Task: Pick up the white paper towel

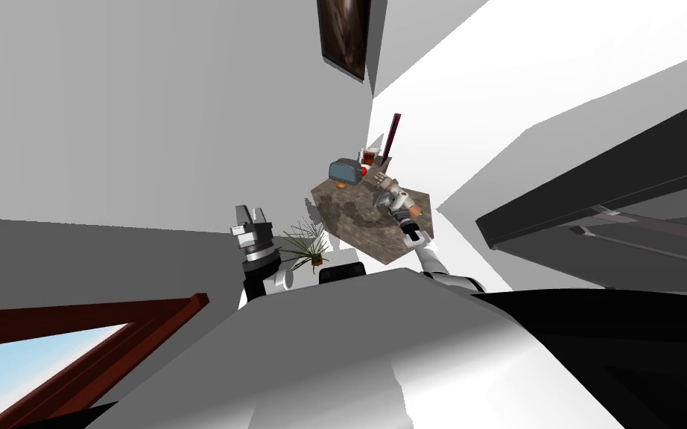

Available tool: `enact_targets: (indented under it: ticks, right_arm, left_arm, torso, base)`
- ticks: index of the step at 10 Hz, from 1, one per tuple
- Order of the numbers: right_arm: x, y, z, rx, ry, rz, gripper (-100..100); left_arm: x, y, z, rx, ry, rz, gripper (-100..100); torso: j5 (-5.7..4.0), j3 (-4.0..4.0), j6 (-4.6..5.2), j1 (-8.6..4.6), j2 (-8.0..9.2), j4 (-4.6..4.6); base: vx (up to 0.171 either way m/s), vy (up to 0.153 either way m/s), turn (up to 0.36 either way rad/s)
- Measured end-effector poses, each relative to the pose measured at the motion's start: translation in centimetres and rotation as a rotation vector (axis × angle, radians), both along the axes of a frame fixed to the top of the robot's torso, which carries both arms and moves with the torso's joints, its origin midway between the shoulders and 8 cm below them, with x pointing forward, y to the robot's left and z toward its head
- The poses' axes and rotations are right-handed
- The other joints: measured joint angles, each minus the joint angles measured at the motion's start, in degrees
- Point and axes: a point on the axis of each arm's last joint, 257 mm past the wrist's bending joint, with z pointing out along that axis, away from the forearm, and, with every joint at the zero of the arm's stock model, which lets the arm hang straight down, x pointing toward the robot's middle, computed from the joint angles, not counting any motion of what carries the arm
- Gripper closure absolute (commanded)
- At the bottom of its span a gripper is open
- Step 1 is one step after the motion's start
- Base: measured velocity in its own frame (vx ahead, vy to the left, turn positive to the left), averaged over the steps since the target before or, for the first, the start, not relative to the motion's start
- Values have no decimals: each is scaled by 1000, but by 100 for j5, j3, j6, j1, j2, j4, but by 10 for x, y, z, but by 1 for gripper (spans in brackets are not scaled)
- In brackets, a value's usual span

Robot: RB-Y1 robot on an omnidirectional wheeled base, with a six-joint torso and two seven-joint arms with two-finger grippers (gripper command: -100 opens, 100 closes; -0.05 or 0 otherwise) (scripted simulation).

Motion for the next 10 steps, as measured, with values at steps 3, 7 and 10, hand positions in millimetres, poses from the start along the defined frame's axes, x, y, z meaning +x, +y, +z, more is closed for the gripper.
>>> enact_targets:
  ticks: [3,7,10]
  right_arm:
    - [22,5,3,-3,0,21,-100]
    - [52,17,16,-15,-13,52,-100]
    - [66,20,20,-17,-8,63,-100]
  left_arm:
    - [0,0,0,0,0,0,0]
    - [0,0,0,0,0,0,0]
    - [0,0,0,0,0,0,0]
  torso:
    - [1,0,0,2,-1,0]
    - [1,1,-2,4,1,1]
    - [0,-1,0,0,-2,0]
  base:
    - [-30,14,-70]
    - [-29,12,-51]
    - [-28,7,-71]
